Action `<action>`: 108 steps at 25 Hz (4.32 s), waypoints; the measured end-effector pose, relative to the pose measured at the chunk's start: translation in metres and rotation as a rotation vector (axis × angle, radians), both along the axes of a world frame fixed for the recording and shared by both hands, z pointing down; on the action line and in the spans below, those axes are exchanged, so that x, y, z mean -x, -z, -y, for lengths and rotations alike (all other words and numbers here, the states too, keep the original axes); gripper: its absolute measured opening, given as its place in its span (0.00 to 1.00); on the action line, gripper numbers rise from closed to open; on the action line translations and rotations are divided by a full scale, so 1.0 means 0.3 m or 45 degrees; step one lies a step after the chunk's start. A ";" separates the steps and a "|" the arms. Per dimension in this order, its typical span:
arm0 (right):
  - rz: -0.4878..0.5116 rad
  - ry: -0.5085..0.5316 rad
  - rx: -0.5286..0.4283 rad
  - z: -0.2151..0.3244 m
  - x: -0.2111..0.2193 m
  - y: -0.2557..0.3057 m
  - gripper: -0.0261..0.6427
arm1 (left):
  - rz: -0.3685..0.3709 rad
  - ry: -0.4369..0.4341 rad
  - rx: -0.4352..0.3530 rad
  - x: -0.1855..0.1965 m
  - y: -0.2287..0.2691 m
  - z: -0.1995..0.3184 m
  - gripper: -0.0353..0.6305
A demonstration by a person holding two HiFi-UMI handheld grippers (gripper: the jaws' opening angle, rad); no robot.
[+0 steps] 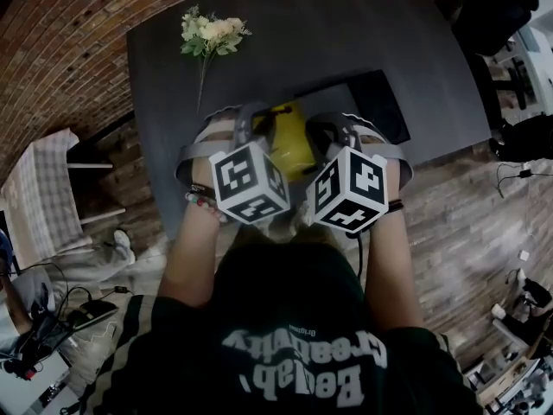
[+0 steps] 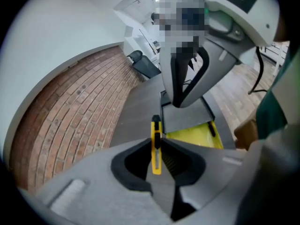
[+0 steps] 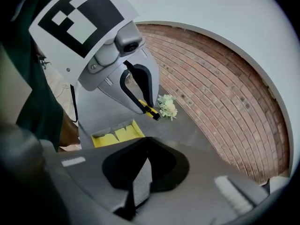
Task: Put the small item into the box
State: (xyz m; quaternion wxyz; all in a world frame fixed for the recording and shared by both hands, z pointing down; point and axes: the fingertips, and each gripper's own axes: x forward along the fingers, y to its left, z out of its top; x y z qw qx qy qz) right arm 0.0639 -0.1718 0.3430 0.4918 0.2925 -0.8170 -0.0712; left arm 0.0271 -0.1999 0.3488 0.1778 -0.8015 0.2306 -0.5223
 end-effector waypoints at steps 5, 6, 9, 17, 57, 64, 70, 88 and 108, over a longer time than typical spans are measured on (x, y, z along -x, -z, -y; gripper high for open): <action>0.019 0.067 -0.002 0.006 -0.021 -0.008 0.05 | 0.017 0.068 0.005 -0.019 -0.010 -0.005 0.15; 0.023 0.082 -0.003 0.006 -0.023 -0.009 0.05 | 0.020 0.083 0.005 -0.021 -0.011 -0.007 0.15; 0.033 0.129 0.000 0.004 -0.024 -0.022 0.05 | 0.028 0.131 0.011 -0.026 -0.023 -0.012 0.15; 0.043 0.202 0.010 0.008 -0.021 -0.074 0.05 | 0.046 0.203 0.027 -0.018 -0.074 -0.023 0.15; 0.029 0.109 0.250 0.030 0.026 -0.442 0.05 | 0.041 0.129 0.332 -0.001 -0.513 -0.044 0.15; 0.021 0.098 0.279 0.020 0.010 -0.481 0.05 | 0.040 0.110 0.367 -0.019 -0.564 -0.059 0.15; 0.016 0.101 0.297 0.017 -0.001 -0.503 0.05 | 0.043 0.104 0.392 -0.031 -0.594 -0.059 0.16; 0.020 0.121 0.337 -0.002 0.000 -0.546 0.05 | 0.054 0.114 0.433 -0.033 -0.639 -0.068 0.16; 0.018 0.110 0.324 -0.007 -0.004 -0.539 0.05 | 0.033 0.126 0.435 -0.036 -0.640 -0.082 0.16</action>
